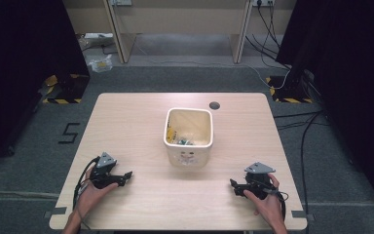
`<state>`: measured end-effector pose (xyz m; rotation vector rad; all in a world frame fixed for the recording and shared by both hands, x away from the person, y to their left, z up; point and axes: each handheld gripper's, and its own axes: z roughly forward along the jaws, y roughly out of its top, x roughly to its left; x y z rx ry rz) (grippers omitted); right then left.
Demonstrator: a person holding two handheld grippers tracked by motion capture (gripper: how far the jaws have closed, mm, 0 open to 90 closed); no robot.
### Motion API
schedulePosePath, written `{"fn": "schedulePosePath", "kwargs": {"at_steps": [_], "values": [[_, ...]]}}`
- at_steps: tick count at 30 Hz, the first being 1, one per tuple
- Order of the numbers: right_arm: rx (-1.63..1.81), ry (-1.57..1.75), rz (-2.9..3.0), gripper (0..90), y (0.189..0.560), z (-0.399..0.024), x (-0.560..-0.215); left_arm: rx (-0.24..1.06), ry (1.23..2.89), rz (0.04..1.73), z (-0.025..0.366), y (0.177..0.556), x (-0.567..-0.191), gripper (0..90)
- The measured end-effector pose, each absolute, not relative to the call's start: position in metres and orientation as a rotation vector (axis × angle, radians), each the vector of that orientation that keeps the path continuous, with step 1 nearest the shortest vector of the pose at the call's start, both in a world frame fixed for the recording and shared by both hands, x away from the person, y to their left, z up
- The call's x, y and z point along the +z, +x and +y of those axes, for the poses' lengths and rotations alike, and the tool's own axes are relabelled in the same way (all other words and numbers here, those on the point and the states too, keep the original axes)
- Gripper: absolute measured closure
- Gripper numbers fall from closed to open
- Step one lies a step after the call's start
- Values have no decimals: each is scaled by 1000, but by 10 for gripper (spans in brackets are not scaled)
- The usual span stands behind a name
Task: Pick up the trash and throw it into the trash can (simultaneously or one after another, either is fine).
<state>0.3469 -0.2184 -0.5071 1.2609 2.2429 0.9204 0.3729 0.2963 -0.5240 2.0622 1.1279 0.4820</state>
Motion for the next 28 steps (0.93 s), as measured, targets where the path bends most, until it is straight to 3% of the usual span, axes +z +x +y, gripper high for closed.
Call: {"fn": "schedulePosePath", "kwargs": {"at_steps": [28], "values": [[943, 1266, 2236, 152, 337, -224, -516, 483, 2062, 1127, 296, 373, -524, 147]]}}
